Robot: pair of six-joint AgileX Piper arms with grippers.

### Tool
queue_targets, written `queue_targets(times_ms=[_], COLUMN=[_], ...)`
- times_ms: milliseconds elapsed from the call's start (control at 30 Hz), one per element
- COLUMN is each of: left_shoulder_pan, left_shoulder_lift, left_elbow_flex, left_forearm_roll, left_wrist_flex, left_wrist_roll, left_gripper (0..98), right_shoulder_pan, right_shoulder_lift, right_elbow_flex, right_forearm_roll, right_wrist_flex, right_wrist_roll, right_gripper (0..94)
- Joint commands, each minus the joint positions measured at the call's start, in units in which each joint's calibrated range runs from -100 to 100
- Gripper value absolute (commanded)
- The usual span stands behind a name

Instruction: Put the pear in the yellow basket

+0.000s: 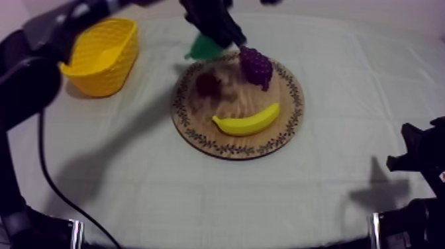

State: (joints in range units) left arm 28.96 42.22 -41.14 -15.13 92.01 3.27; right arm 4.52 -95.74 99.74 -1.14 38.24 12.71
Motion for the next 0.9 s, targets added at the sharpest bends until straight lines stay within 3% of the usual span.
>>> queue_targets(times_ms=[0,167,500,867], left_shoulder_pan=[-1.94,-7.58,-18.71,-24.14], left_shoulder_lift=[-7.40,-14.68,-16.15,-7.09], left_elbow_flex=[0.15,1.84,12.21,23.71], left_forearm_roll=[-0.84,-1.60,-0.64,2.13], left_wrist_flex=[0.79,0.31,-7.05,-20.86], left_wrist_roll=[-0.31,-1.55,-2.80,-1.36], left_gripper=[56.0,57.2,58.4,59.3], right_shoulder_pan=[0.00,-0.01,-0.01,-0.01], right_shoulder_lift=[-0.02,-0.02,-0.02,-0.02], right_elbow_flex=[0.04,0.04,0.04,0.04], right_forearm_roll=[0.00,0.00,0.00,0.00], right_wrist_flex=[-0.02,-0.02,-0.02,-0.02], right_wrist_roll=[0.01,0.01,0.01,0.00], right_gripper=[0.3,0.3,0.3,0.3])
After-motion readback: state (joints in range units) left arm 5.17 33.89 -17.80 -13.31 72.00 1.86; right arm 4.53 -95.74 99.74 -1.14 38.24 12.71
